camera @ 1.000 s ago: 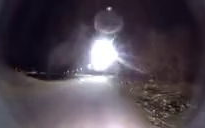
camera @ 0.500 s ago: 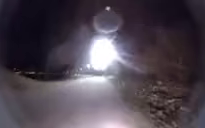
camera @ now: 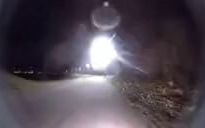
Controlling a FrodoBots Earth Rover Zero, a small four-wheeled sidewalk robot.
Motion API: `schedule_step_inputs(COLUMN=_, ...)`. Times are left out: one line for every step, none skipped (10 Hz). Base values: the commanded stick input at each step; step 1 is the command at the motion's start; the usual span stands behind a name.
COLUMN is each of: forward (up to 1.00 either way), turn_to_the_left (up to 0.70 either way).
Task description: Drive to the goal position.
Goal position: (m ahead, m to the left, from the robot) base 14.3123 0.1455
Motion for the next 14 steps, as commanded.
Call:
schedule_step_inputs(forward=1.00, turn_to_the_left=0.00)
schedule_step_inputs(forward=1.00, turn_to_the_left=0.00)
schedule_step_inputs(forward=1.00, turn_to_the_left=0.00)
schedule_step_inputs(forward=1.00, turn_to_the_left=0.00)
schedule_step_inputs(forward=1.00, turn_to_the_left=0.00)
schedule_step_inputs(forward=1.00, turn_to_the_left=0.00)
schedule_step_inputs(forward=1.00, turn_to_the_left=0.00)
schedule_step_inputs(forward=1.00, turn_to_the_left=0.00)
schedule_step_inputs(forward=1.00, turn_to_the_left=0.00)
schedule_step_inputs(forward=1.00, turn_to_the_left=0.00)
schedule_step_inputs(forward=1.00, turn_to_the_left=0.00)
schedule_step_inputs(forward=1.00, turn_to_the_left=0.00)
schedule_step_inputs(forward=1.00, turn_to_the_left=0.00)
schedule_step_inputs(forward=1.00, turn_to_the_left=0.00)
